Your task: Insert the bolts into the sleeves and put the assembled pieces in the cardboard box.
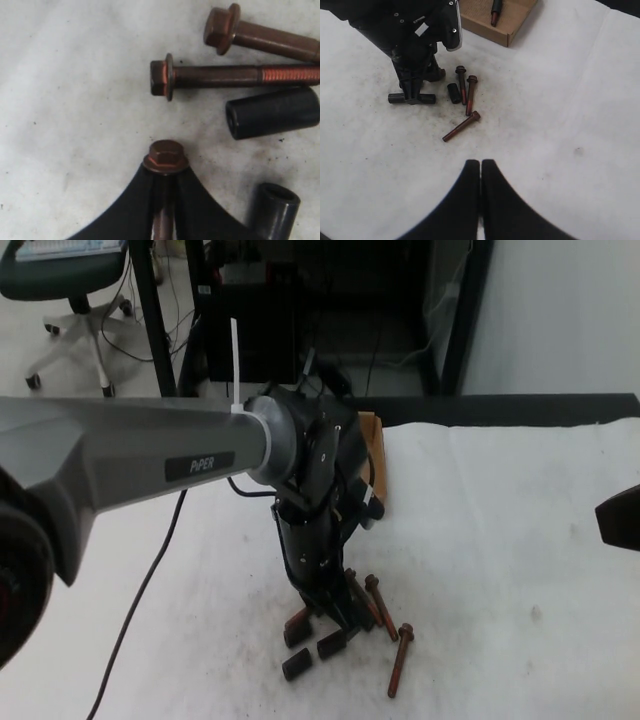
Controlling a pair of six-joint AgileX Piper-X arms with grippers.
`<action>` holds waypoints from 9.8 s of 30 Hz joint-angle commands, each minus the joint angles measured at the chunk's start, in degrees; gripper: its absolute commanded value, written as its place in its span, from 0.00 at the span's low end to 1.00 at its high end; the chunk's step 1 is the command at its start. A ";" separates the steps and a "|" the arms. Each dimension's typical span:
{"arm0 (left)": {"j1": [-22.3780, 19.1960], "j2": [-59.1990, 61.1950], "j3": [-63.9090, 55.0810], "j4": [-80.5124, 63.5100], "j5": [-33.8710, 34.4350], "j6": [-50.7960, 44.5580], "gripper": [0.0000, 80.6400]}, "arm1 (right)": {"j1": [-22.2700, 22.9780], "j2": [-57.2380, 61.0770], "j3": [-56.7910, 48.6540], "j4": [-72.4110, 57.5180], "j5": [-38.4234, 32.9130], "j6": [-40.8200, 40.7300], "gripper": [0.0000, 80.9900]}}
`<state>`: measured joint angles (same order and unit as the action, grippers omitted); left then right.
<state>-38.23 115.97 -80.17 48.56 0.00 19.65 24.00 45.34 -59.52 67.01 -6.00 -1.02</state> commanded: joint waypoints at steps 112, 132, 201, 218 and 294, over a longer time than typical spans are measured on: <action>10.14 -74.16 42.00 -8.88 -3.88 -12.35 0.00 | 12.72 64.95 -8.75 -25.72 2.52 -19.15 0.35; 10.14 -74.16 42.00 -8.88 -3.88 -12.35 0.00 | 13.47 65.05 -8.75 -29.81 2.52 -19.66 0.24; 13.28 -62.80 42.00 -75.17 46.41 -49.89 0.00 | 15.60 21.34 23.31 -99.79 -28.55 21.45 0.01; 13.28 -60.18 42.00 -74.90 46.24 -46.87 0.00 | 16.07 21.34 23.31 -99.79 -31.73 22.49 0.01; 13.43 -62.88 39.95 -69.56 49.11 -41.93 0.69 | 14.71 21.34 23.05 -102.82 -31.43 22.07 0.01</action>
<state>-25.06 54.79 -38.92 -15.24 51.89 -22.27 38.86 66.92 -35.96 -35.12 -37.56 21.01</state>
